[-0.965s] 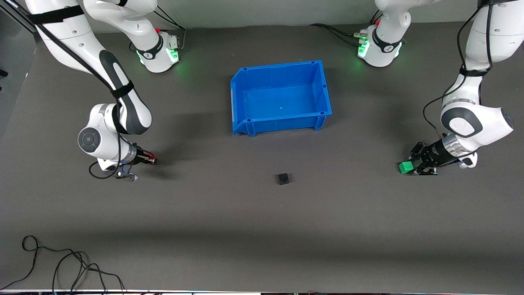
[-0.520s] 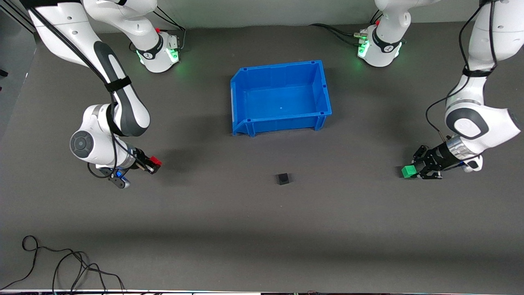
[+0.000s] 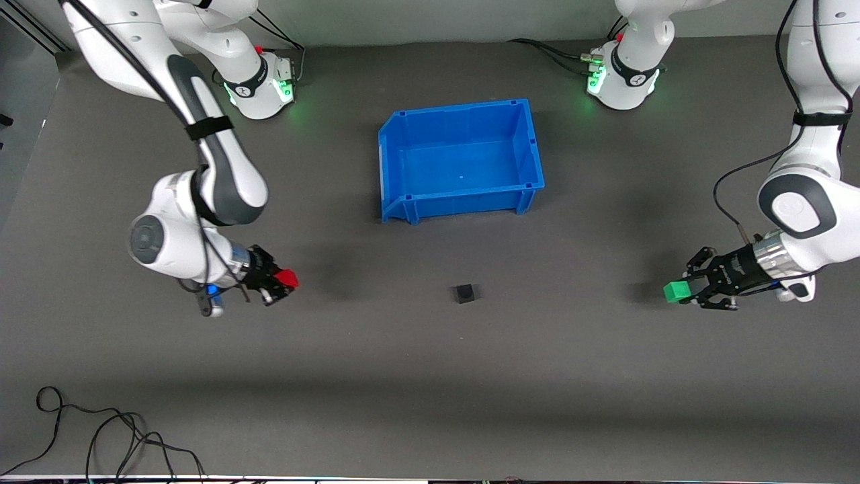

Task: Attach green and red cubes to black cube
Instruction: 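Carry the red cube with the right gripper while the left gripper carries green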

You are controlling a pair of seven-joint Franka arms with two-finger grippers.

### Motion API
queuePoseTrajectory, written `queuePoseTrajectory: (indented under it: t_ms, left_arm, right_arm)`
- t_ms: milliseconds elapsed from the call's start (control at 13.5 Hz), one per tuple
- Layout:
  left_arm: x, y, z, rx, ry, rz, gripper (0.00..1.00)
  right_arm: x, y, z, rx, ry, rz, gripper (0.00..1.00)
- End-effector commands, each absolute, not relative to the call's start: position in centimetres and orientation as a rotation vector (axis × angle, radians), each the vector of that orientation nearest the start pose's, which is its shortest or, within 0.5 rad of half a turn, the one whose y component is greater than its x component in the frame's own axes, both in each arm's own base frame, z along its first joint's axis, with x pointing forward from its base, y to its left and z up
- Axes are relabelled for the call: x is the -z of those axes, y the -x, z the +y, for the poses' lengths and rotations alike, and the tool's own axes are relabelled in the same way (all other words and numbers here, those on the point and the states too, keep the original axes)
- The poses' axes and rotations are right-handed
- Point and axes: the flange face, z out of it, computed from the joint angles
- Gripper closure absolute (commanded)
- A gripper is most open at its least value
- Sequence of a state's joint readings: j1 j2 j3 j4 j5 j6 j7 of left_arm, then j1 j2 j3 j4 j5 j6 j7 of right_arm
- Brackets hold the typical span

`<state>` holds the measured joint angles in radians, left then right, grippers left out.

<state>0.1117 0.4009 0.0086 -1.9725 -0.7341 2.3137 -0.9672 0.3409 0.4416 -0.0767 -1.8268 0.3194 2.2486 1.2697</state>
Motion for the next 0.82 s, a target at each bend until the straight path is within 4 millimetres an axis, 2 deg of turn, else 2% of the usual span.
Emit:
queuePoseTrajectory:
  t_ms: [0,223,297,371,520,742]
  left_arm:
    - [-27.1,-61.8,-0.3,0.373,-1.863,1.952,0.97]
    - [-26.5,-61.9,-8.6,0.334,-1.86,1.981,0.97]
    - [-26.3,-61.9,-10.7,0.314,-1.835,2.009,0.97]
    - [-26.3,-61.5,-13.6,0.303,-1.832,2.01,0.97]
    - [-26.0,-61.1,-17.7,0.299,-1.818,2.019,0.97]
    - [-24.6,-60.7,-23.2,0.305,-1.784,2.056,0.98]
  right_arm:
    - [-28.9,-64.5,24.6,-0.244,2.312,1.874,1.0]
    - [-28.4,-65.4,30.4,-0.238,2.209,1.974,1.0]
    - [-28.0,-65.5,31.8,-0.24,2.178,2.008,1.0]
    - [-27.5,-65.2,33.5,-0.243,2.155,2.036,1.0]
    - [-26.6,-64.3,36.8,-0.252,2.14,2.062,1.0]
    - [-26.0,-64.3,39.0,-0.248,2.096,2.098,1.0]
